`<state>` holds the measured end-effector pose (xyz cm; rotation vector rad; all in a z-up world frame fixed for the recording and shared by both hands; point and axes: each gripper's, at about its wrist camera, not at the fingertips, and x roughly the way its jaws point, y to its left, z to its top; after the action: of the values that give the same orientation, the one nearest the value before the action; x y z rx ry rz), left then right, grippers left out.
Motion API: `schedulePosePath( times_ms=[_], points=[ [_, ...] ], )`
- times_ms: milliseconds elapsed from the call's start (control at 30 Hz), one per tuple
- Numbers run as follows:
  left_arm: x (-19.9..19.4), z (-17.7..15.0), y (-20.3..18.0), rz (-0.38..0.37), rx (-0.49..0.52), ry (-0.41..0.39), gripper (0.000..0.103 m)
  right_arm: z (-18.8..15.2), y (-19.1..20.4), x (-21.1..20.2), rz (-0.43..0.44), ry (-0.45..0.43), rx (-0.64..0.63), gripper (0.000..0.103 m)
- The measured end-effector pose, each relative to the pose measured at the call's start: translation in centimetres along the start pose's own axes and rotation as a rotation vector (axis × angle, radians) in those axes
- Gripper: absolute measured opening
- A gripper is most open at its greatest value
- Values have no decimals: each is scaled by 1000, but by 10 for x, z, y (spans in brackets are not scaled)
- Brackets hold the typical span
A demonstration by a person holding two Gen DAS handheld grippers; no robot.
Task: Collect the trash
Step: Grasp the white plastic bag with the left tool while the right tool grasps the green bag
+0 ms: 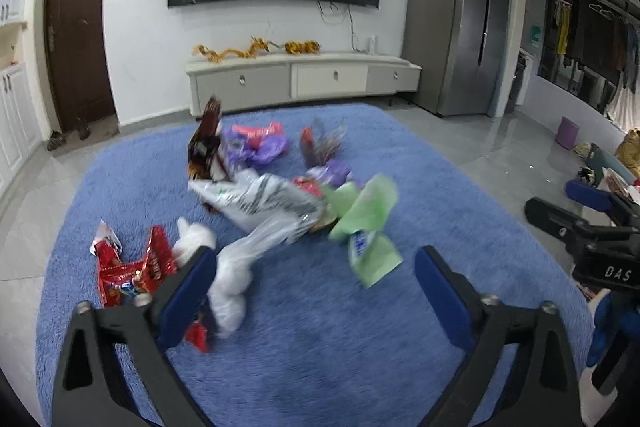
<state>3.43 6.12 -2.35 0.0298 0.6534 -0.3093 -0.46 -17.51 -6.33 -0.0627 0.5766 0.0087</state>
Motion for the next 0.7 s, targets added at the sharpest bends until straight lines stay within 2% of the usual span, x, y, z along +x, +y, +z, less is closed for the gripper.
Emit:
schedulePosePath(
  times_ms=[33,133,233,367,467,533,600,633,667,700],
  points=[
    [3,0,6,-15,1,12,85,1,8,8,40,23,-6,93],
    [13,2,22,-42,11,45,76,2,26,24,158,90,7,85],
    [22,8,30,-42,34,66,70,5,43,41,266,145,12,70],
    [41,12,39,-25,71,123,61,14,62,62,392,189,26,69],
    [55,9,44,2,84,157,59,18,73,75,449,214,25,69],
    [61,7,44,2,91,181,52,18,79,83,477,235,27,65],
    [68,5,45,1,96,199,41,17,80,89,504,261,36,51],
    [71,4,45,10,100,205,33,16,81,92,508,274,37,34],
    [72,2,45,23,105,211,31,14,81,94,516,285,43,28],
    [71,2,44,27,107,208,28,13,77,89,523,283,51,27]
  ],
)
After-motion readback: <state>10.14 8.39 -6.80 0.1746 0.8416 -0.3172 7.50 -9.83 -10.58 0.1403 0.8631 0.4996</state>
